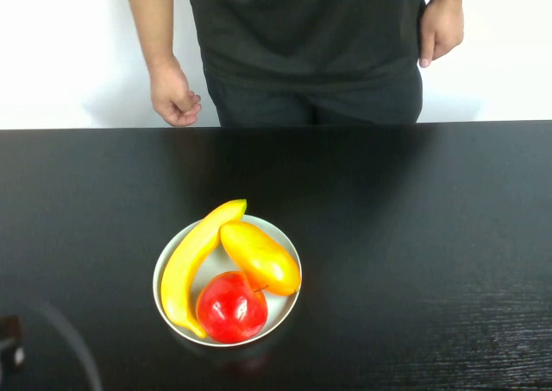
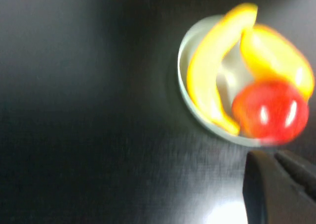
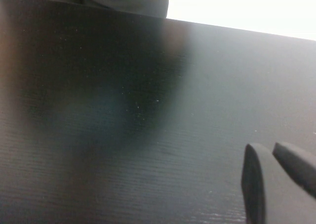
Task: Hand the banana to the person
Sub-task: Pick up the banana
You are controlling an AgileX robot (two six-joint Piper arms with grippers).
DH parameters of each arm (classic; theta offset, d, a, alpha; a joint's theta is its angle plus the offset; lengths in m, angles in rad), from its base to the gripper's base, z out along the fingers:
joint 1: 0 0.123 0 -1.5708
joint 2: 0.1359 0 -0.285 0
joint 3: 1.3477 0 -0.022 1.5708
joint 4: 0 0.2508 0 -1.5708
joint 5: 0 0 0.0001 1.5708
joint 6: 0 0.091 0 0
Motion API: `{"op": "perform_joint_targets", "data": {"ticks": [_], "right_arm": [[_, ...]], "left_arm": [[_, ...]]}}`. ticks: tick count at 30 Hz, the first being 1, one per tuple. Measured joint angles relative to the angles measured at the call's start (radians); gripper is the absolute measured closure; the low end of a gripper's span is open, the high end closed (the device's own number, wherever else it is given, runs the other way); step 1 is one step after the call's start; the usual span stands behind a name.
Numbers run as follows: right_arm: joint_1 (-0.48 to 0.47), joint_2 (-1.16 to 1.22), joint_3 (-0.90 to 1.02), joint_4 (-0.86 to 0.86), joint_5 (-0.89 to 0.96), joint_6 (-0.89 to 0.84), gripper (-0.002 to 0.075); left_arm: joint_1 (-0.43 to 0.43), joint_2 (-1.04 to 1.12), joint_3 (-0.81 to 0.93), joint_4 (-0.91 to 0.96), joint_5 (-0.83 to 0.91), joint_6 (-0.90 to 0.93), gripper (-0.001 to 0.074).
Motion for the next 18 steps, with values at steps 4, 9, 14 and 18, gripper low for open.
{"op": "perform_joint_targets", "data": {"ticks": [4, 9, 14, 18], "right_arm": [[0.000, 0.000, 0.000, 0.000, 0.000, 0.000, 0.0735], [0.000, 0.000, 0.000, 0.000, 0.000, 0.000, 0.0735], [0.000, 0.000, 0.000, 0.000, 0.000, 0.000, 0.0735], [0.000, 0.000, 0.000, 0.002, 0.000, 0.000, 0.0735]], "left_arm": [[0.000, 0.231, -0.154, -0.017, 0.082, 0.113, 0.0739], [-0.021, 0.497, -0.287, -0.081, 0.107, 0.220, 0.0739], [-0.183, 0.693, -0.357, -0.079, 0.075, 0.218, 0.0739], [-0.320, 0.826, -0.411, 0.024, 0.049, 0.117, 0.0739]]}}
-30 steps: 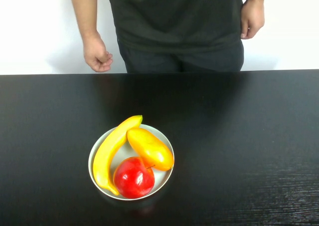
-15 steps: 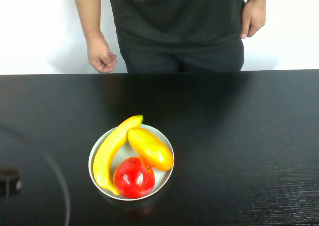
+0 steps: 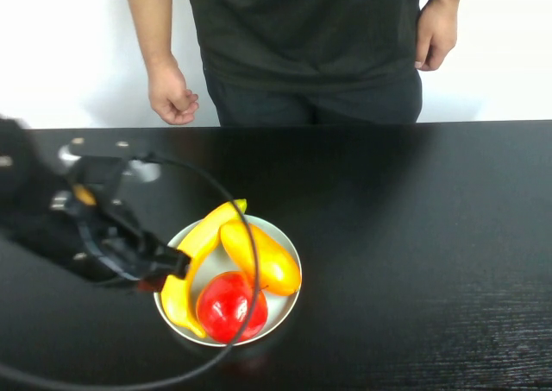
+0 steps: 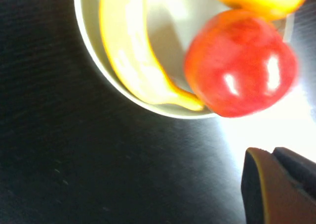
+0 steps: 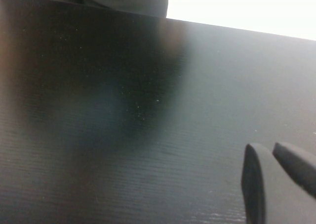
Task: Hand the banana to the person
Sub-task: Pick up the banana
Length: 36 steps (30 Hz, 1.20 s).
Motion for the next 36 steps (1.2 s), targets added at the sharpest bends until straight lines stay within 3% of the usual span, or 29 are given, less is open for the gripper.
{"op": "perform_joint_targets", "data": {"ticks": [7, 10, 14, 17, 36], "right_arm": [[0.000, 0.000, 0.000, 0.000, 0.000, 0.000, 0.0735], [0.000, 0.000, 0.000, 0.000, 0.000, 0.000, 0.0735], [0.000, 0.000, 0.000, 0.000, 0.000, 0.000, 0.0735], [0.000, 0.000, 0.000, 0.000, 0.000, 0.000, 0.0735], [0.000, 0.000, 0.000, 0.000, 0.000, 0.000, 0.0735]], "left_arm": [[-0.083, 0.210, -0.119, 0.171, -0.011, -0.087, 0.0715], [-0.087, 0.286, -0.144, 0.183, -0.023, -0.059, 0.0601], [-0.087, 0.363, -0.157, 0.198, -0.064, -0.041, 0.0363], [-0.087, 0.406, -0.161, 0.221, -0.100, -0.040, 0.0300], [-0.087, 0.521, -0.168, 0.312, -0.238, -0.040, 0.0283]]}}
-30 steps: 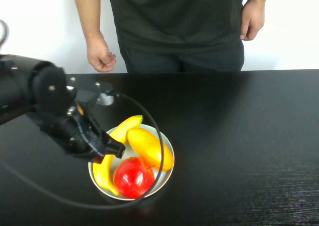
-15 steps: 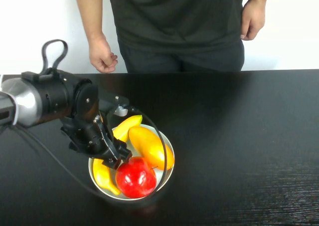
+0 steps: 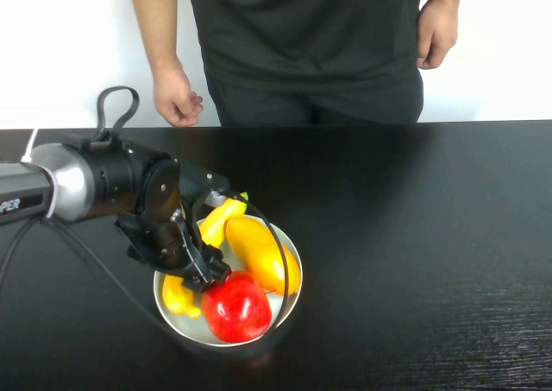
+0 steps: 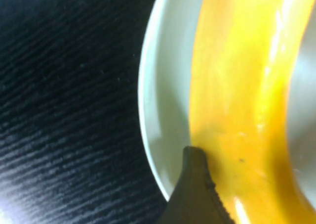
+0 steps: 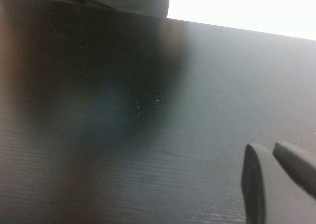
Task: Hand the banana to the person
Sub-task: Pick up the banana
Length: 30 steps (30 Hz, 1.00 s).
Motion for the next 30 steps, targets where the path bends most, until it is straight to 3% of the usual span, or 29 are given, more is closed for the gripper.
{"op": "perform_joint_targets", "data": {"ticks": [16, 19, 22, 30], "right_arm": [[0.000, 0.000, 0.000, 0.000, 0.000, 0.000, 0.0735], [0.000, 0.000, 0.000, 0.000, 0.000, 0.000, 0.0735], [0.000, 0.000, 0.000, 0.000, 0.000, 0.000, 0.0735], [0.000, 0.000, 0.000, 0.000, 0.000, 0.000, 0.0735]], "left_arm": [[0.000, 0.042, 0.000, 0.038, -0.089, 0.000, 0.0285], [0.000, 0.052, -0.006, 0.036, -0.083, 0.000, 0.0324], [0.000, 0.054, -0.008, 0.038, -0.083, 0.000, 0.0421], [0.000, 0.029, -0.008, 0.057, -0.018, 0.000, 0.0417]]}}
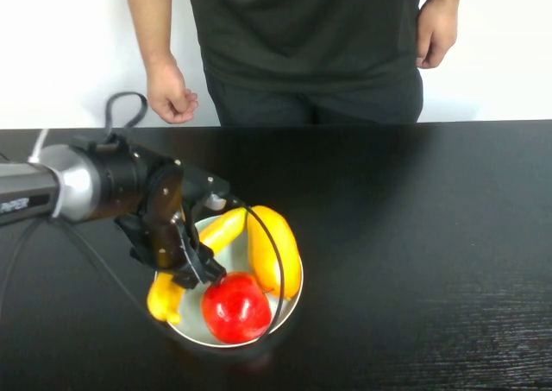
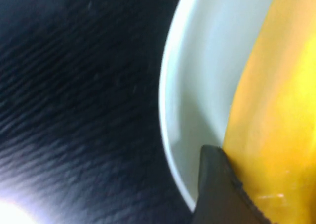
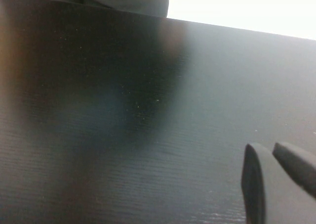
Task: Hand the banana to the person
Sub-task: Pick up the banana, then hand the grabbed banana to the person
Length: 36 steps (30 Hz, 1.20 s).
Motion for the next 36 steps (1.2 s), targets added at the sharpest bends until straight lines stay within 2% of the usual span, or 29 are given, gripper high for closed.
{"op": "perform_joint_targets", "data": {"ticks": [6, 9, 14, 19, 23, 28, 36], "right_arm": [[0.000, 0.000, 0.000, 0.000, 0.000, 0.000, 0.0735], [0.000, 0.000, 0.000, 0.000, 0.000, 0.000, 0.0735], [0.000, 0.000, 0.000, 0.000, 0.000, 0.000, 0.0735], [0.000, 0.000, 0.000, 0.004, 0.000, 0.000, 0.0735], [0.000, 0.000, 0.000, 0.004, 0.000, 0.000, 0.0735], [0.000, 0.000, 0.000, 0.004, 0.000, 0.000, 0.0735], [0.000, 0.000, 0.000, 0.006, 0.000, 0.000, 0.0735]], "left_arm": [[-0.002, -0.166, 0.000, 0.046, 0.113, 0.003, 0.0417], [-0.009, -0.271, -0.034, 0.067, 0.260, 0.033, 0.0417], [-0.055, -0.376, -0.193, 0.078, 0.517, 0.093, 0.0417], [-0.126, -0.416, -0.399, 0.086, 0.569, 0.138, 0.0417], [-0.161, -0.394, -0.582, 0.087, 0.583, 0.206, 0.0417], [-0.164, -0.263, -0.781, 0.098, 0.587, 0.278, 0.0417], [-0.164, -0.034, -0.847, 0.077, 0.587, 0.366, 0.0417]]}}
